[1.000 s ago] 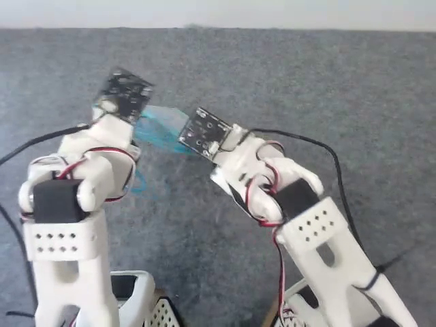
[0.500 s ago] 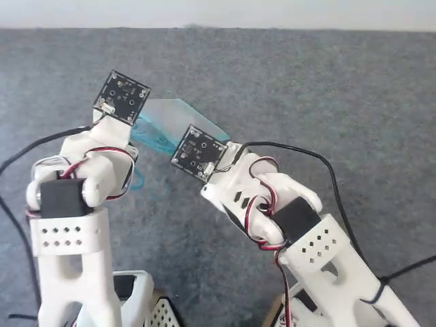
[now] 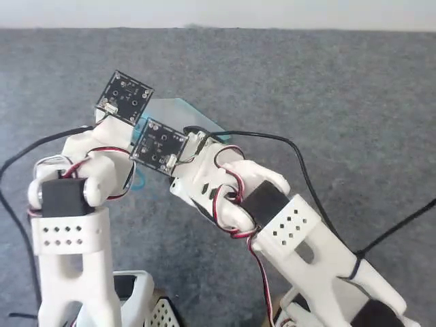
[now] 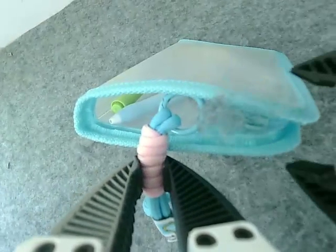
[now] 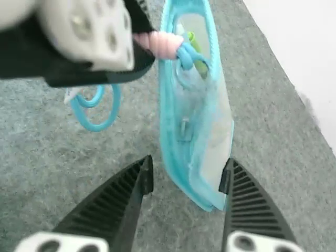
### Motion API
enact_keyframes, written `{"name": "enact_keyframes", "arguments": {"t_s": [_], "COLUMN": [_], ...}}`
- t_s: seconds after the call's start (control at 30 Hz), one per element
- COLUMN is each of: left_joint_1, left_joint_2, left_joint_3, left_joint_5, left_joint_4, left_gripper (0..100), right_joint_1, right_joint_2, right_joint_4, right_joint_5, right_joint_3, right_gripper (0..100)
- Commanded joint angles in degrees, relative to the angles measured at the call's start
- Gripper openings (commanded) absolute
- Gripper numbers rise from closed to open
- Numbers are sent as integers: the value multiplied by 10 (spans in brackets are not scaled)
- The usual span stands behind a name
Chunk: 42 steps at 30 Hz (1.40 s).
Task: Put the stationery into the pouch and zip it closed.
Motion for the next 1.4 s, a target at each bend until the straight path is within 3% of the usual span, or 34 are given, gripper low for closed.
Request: {"name": "enact_keyframes", "arguments": {"t_s": [0.0,0.7,0.9,1.37], "left_joint_1": [1,-9,4,4], "left_joint_2": [-1,-1,-5,-1], "left_joint_3": [-8,-8,-5,-4], "left_joint_5": [-11,-11,-12,-12], "left_joint_4": [-17,-17,-13,-17], "left_gripper": [10,10,10,10], "right_joint_1": [-4,14,28,102], "right_joint_2": [0,94,96,56], "right_joint_4": [-7,-65,-95,-42], "right_joint_5": [-4,-4,-9,22], "right_joint_3": [-38,-71,-69,-4], "right_gripper": [216,210,9,7]}}
